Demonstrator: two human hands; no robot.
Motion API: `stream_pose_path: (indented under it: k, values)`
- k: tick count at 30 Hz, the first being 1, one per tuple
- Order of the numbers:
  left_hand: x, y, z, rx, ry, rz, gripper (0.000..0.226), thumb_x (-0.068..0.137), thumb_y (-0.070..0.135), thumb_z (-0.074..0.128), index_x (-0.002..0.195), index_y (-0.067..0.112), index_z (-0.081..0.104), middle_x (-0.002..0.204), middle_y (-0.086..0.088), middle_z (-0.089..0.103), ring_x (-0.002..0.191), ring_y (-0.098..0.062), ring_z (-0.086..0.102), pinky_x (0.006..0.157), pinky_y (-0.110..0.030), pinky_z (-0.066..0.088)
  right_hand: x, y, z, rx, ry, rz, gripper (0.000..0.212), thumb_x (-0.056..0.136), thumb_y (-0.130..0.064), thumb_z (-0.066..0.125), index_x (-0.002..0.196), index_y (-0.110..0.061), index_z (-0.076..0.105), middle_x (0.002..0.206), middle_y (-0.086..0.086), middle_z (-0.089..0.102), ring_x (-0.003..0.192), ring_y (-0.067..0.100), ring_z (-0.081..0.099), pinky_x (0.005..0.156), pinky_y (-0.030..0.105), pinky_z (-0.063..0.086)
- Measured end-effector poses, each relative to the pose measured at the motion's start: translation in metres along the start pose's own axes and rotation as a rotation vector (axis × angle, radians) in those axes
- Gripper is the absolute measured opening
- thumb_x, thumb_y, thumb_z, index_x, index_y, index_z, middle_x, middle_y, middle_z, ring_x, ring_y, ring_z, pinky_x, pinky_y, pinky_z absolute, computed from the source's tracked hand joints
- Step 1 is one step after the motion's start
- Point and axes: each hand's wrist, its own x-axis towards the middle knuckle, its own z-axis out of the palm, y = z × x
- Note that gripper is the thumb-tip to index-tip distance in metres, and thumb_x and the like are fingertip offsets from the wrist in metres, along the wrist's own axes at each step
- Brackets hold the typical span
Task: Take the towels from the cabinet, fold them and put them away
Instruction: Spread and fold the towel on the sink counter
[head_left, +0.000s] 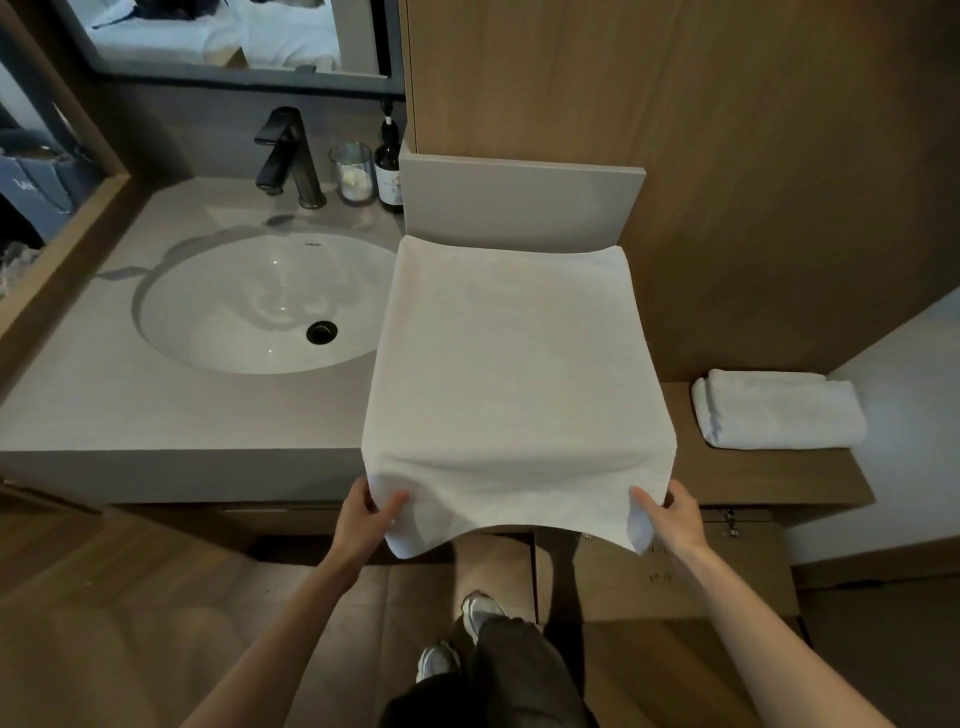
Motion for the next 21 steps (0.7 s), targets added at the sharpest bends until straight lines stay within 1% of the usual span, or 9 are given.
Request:
stream_pose_path:
  k: [2,4,6,9,11,15,17,19,21]
  values:
    - [-0.006,0.000,-0.003,0.011,-0.033,-0.009,0.023,0.092,0.024,0.062,0.113,0.020,0.054,0.100,0.008,0.060,0.099,-0.018,0.058,0.068,-0.021,0.047,-0.003,0.003,-0.003,0.005,-0.040,0.007,0.038,0.092,-0.020,0.064,0.125,-0.006,0.054,0.116,0.011,0.061,0.115,0.032,0.055,0.091,0.040,0.046]
    - [-0.012,-0.002,-0.006,0.005,-0.051,-0.037,0.022,0.093,0.029,0.060,0.112,0.020,0.057,0.103,0.006,0.062,0.098,-0.015,0.058,0.071,-0.021,0.048,-0.006,0.004,-0.005,0.035,-0.068,0.012,0.037,0.095,-0.021,0.060,0.128,-0.006,0.052,0.123,0.013,0.059,0.110,0.026,0.054,0.089,0.036,0.044]
    - [-0.017,-0.008,-0.010,-0.023,-0.055,-0.070,0.022,0.094,0.032,0.057,0.112,0.020,0.058,0.109,0.001,0.062,0.101,-0.017,0.058,0.082,-0.031,0.052,-0.008,0.006,-0.009,0.095,-0.119,0.041,0.039,0.097,-0.021,0.057,0.133,-0.007,0.049,0.128,0.011,0.057,0.110,0.023,0.052,0.091,0.035,0.041]
    - [-0.029,-0.012,-0.014,-0.090,-0.062,-0.089,0.024,0.096,0.032,0.053,0.115,0.017,0.058,0.114,-0.006,0.063,0.105,-0.024,0.060,0.090,-0.045,0.052,-0.007,0.006,-0.014,0.200,-0.159,0.103,0.048,0.097,-0.018,0.056,0.141,-0.007,0.041,0.135,0.007,0.051,0.128,0.028,0.046,0.097,0.034,0.035]
    - [-0.038,-0.009,-0.012,-0.137,-0.073,-0.071,0.027,0.098,0.032,0.049,0.121,0.017,0.055,0.117,-0.006,0.063,0.105,-0.024,0.061,0.085,-0.041,0.054,-0.009,-0.001,-0.017,0.268,-0.183,0.128,0.050,0.097,-0.015,0.055,0.143,-0.004,0.039,0.141,0.007,0.047,0.131,0.028,0.043,0.102,0.035,0.033]
    - [-0.054,-0.003,-0.005,-0.261,0.029,-0.111,0.032,0.100,0.031,0.047,0.128,0.015,0.050,0.118,-0.005,0.062,0.105,-0.022,0.060,0.080,-0.034,0.051,-0.016,-0.004,-0.023,0.352,-0.310,0.173,0.029,0.100,-0.007,0.042,0.128,0.000,0.048,0.128,0.001,0.048,0.114,0.012,0.045,0.103,0.034,0.032]
    - [-0.063,-0.001,-0.005,-0.326,0.043,-0.095,0.039,0.098,0.034,0.050,0.131,0.012,0.049,0.122,-0.006,0.063,0.109,-0.022,0.062,0.084,-0.035,0.051,-0.015,0.005,-0.024,0.361,-0.400,0.162,0.035,0.094,-0.015,0.051,0.127,-0.004,0.050,0.133,0.009,0.056,0.112,0.021,0.057,0.097,0.040,0.042]
    - [-0.074,0.003,-0.007,-0.380,0.009,-0.096,0.044,0.096,0.039,0.050,0.131,0.012,0.050,0.123,-0.006,0.064,0.107,-0.019,0.065,0.083,-0.032,0.053,-0.018,0.010,-0.026,0.358,-0.419,0.167,0.053,0.082,-0.022,0.062,0.130,-0.008,0.048,0.129,0.016,0.059,0.112,0.032,0.059,0.089,0.044,0.048]
    - [-0.083,0.010,-0.008,-0.464,-0.056,-0.095,0.041,0.097,0.037,0.046,0.128,0.010,0.051,0.123,-0.009,0.065,0.105,-0.019,0.066,0.079,-0.029,0.057,-0.018,0.013,-0.025,0.364,-0.431,0.159,0.057,0.080,-0.020,0.065,0.132,-0.009,0.045,0.127,0.015,0.060,0.113,0.034,0.059,0.084,0.044,0.051]
